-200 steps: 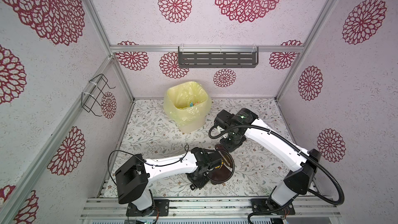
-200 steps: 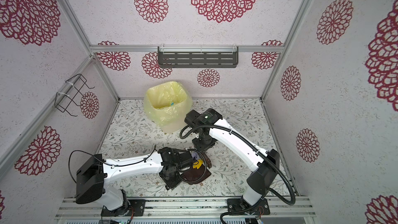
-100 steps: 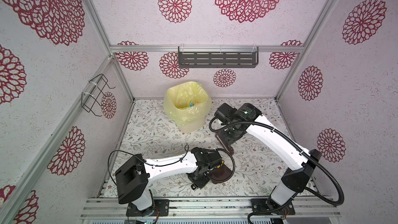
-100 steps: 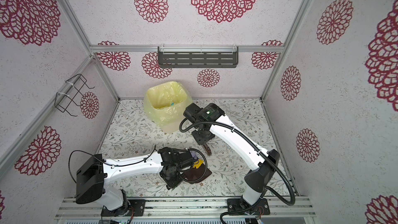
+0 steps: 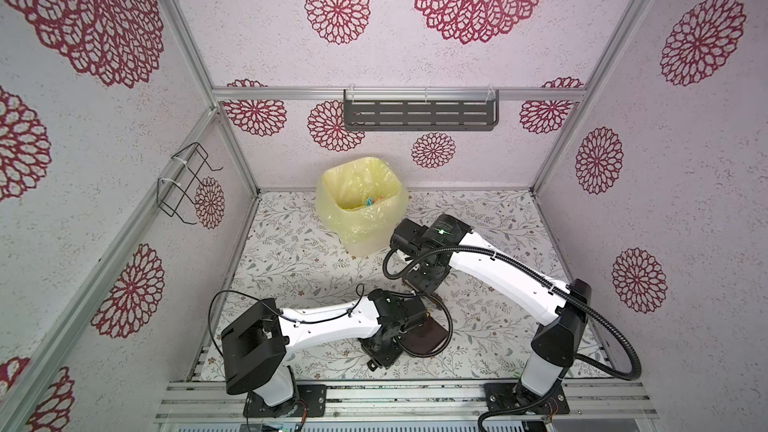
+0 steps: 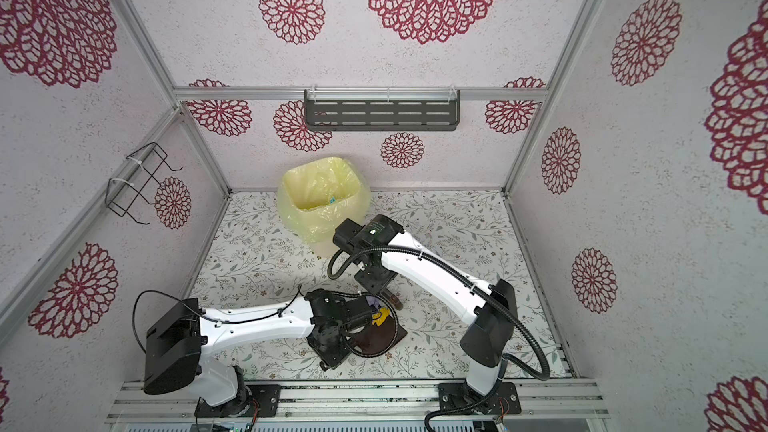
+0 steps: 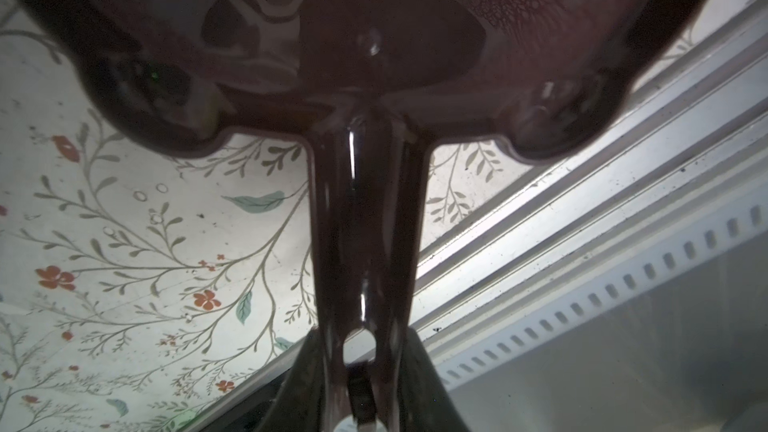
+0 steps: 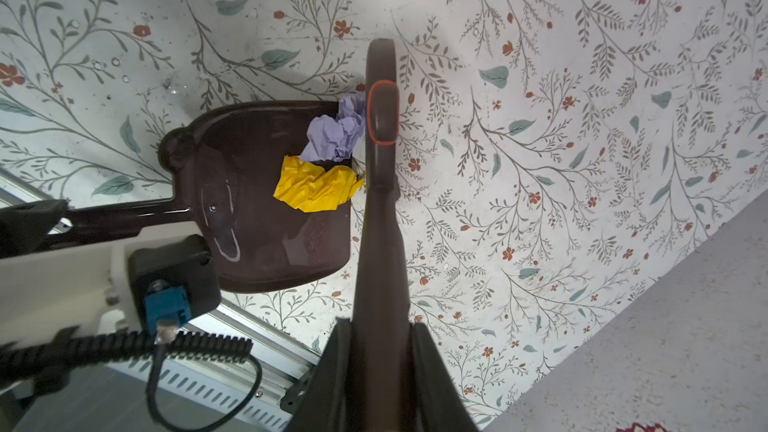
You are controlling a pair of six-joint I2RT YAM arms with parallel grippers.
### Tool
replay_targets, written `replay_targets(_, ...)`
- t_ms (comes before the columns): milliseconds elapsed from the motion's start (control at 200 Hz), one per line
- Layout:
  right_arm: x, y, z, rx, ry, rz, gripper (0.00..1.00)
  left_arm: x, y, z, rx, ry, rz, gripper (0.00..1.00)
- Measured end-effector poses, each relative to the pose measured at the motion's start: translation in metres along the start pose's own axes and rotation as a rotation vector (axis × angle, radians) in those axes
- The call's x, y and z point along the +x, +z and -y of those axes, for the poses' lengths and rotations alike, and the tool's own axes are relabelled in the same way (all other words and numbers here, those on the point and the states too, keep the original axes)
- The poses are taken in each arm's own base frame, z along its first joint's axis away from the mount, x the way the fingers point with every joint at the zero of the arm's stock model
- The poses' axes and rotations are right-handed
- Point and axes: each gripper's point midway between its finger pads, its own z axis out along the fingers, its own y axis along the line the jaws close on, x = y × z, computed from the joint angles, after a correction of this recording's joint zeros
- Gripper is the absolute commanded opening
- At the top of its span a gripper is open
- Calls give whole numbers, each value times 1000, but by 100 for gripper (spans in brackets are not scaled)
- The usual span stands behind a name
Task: Sweep away the paper scraps from the table
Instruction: 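Sweep the yellow and purple scraps into the dustpan with the right brush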
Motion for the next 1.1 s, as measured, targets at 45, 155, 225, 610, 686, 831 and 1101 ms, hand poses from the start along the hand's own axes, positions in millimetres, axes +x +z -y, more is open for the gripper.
replay_targets(45,3,-5,-5,-19,-6,8,0,1,0,0,1,-1,-1,0)
replay_targets(155,11,-20,-23,-73,-40,31,0,0,0,-2,1,-10,0,0)
replay_targets(225,16,-29,-28,-95,-43,46,0,1,0,-2,-1,-11,-3,0)
replay_targets(610,36,-35,-15,-87,104,28,0,0,-3,-4,-9,-29,20,0)
replay_targets(686,39,-40,-4,-71,154,45,0,-2,-4,-5,-14,-33,34,0)
replay_targets(831,42,-50,11,-46,206,90,0,-7,-4,-6,-17,-37,53,0)
replay_targets(1101,38,-26,4,-46,187,46,0,-10,-3,-7,-30,-37,71,0)
